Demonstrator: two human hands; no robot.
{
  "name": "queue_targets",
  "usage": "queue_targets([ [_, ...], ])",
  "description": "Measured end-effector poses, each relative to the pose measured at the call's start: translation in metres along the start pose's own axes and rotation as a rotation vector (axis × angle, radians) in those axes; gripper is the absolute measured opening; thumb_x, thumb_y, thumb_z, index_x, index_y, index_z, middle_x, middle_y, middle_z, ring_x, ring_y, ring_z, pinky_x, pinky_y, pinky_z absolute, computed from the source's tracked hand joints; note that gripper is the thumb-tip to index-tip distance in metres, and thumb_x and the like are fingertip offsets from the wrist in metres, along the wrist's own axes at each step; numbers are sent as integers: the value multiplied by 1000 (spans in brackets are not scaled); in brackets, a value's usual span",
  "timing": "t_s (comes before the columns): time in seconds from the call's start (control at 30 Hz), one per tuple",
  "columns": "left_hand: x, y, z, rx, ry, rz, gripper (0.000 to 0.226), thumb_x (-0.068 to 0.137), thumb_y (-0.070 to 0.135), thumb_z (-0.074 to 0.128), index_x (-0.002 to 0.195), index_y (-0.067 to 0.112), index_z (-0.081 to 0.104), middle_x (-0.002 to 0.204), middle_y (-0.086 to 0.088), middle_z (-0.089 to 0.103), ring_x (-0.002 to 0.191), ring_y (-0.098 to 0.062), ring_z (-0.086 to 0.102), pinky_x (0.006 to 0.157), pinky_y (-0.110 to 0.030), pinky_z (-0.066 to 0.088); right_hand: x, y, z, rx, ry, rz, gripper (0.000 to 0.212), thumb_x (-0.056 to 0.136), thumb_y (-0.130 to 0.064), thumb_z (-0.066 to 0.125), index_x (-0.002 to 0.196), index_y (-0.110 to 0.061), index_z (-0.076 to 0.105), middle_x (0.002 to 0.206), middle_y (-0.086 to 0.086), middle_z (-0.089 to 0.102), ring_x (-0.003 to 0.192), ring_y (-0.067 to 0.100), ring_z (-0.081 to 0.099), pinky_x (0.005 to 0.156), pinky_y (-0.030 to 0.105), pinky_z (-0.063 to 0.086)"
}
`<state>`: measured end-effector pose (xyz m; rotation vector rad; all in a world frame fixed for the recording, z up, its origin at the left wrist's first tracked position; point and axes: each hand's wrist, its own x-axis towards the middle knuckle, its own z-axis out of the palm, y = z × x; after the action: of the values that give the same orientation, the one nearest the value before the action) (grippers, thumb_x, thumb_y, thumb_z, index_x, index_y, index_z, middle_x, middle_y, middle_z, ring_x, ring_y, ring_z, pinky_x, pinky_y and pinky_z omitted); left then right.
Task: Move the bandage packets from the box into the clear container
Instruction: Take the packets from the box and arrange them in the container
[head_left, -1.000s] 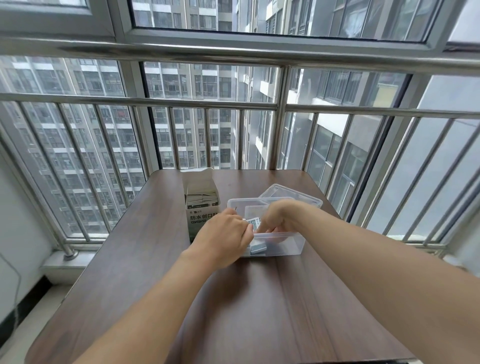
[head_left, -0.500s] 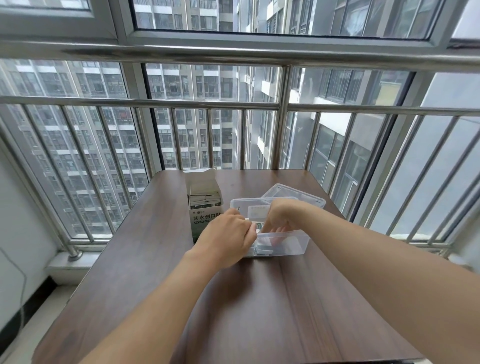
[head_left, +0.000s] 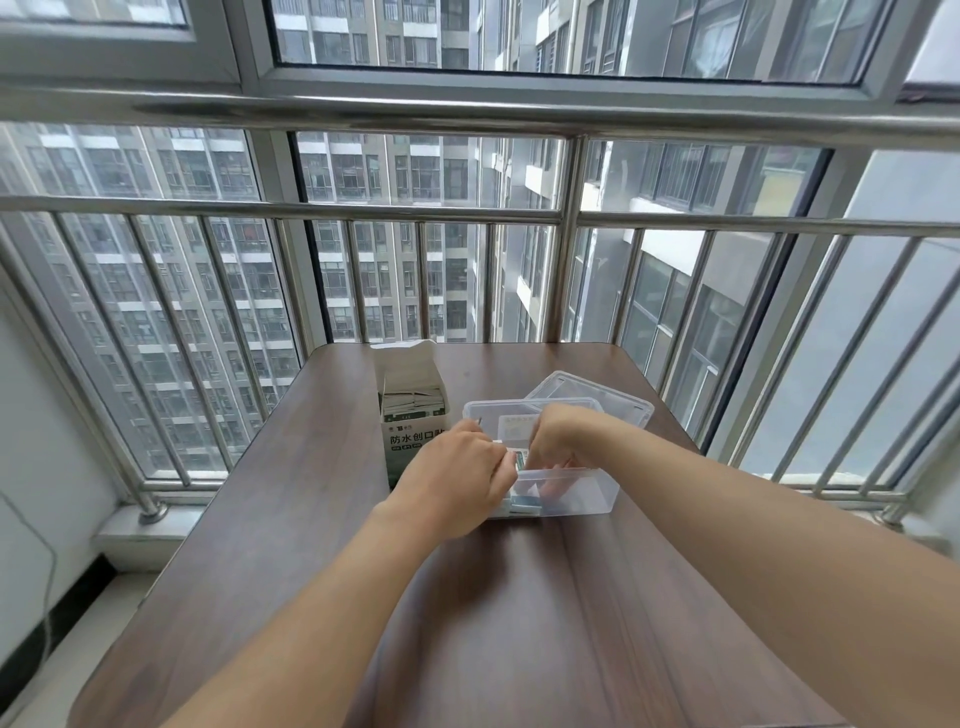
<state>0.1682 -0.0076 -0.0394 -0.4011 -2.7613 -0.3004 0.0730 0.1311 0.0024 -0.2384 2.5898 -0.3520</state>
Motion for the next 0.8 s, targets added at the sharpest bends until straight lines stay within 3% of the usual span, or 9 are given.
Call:
queue_targets([
  [0.07, 0, 0, 0, -2, 3, 1, 42, 103, 35, 32, 66, 22, 46, 74, -2, 64, 92, -20, 54, 80, -42, 51, -5, -1, -1, -75, -14, 4, 45, 83, -28, 80, 120, -7, 69, 116, 8, 73, 104, 19, 71, 89, 31, 58],
  [0.13, 0, 0, 0, 1, 7, 0, 43, 103, 36, 31, 66, 21, 47, 73, -2, 64, 91, -20, 54, 79, -42, 51, -8, -3, -1, -80, 29, -43, 42, 85, -24, 78, 120, -5, 68, 121, 11, 71, 102, 23, 69, 70, 31, 55],
  [0.27, -1, 0, -1, -7, 22, 9, 41, 101, 36, 31, 66, 21, 46, 73, -3, 63, 88, -21, 54, 77, -44, 51, -20, -9, 0, -237, -5, -28, 54, 78, -44, 82, 122, -14, 68, 114, 2, 75, 85, 14, 68, 57, 20, 45],
  [0.33, -1, 2, -2, -8, 23, 19, 40, 100, 36, 30, 66, 21, 45, 74, -4, 64, 88, -21, 54, 77, -44, 52, -19, -12, -2, -210, -22, -23, 51, 83, -42, 78, 125, -13, 66, 116, 3, 75, 95, 14, 70, 60, 16, 46],
  [0.4, -1, 2, -3, -1, 24, 18, 40, 99, 38, 29, 67, 21, 45, 75, -4, 64, 89, -23, 56, 77, -44, 52, -13, -11, -4, -140, -61, -7, 44, 91, -32, 71, 127, -8, 65, 119, 7, 73, 103, 18, 71, 77, 22, 54],
  [0.47, -1, 1, -3, 11, 36, 23, 41, 97, 40, 29, 67, 20, 48, 73, -3, 63, 87, -25, 57, 77, -44, 51, -10, -9, -6, -1, -125, 50, 40, 92, -24, 69, 125, -4, 64, 114, 11, 74, 86, 21, 75, 86, 29, 59],
  [0.57, -2, -4, -10, -47, 96, 56, 36, 100, 36, 41, 76, 18, 61, 77, 2, 62, 87, -22, 57, 81, -41, 51, -14, -5, -17, 120, -79, -6, 44, 85, -20, 79, 120, 0, 63, 106, 16, 74, 77, 25, 73, 81, 36, 62],
  [0.7, -11, -23, -32, -216, 413, 76, 14, 88, 17, 58, 96, 12, 68, 94, 0, 68, 94, -18, 60, 84, -31, 50, -35, -16, -40, 284, 225, -315, 29, 84, -18, 80, 106, -3, 68, 92, 13, 74, 74, 22, 75, 65, 32, 63],
  [0.8, -19, -49, -48, -363, 791, -191, 26, 72, 2, 61, 97, 9, 61, 97, 1, 59, 91, -12, 54, 82, -16, 45, -52, -45, -44, 315, 458, -646, 11, 88, -15, 76, 96, -9, 76, 83, 1, 73, 70, 12, 70, 60, 20, 58],
])
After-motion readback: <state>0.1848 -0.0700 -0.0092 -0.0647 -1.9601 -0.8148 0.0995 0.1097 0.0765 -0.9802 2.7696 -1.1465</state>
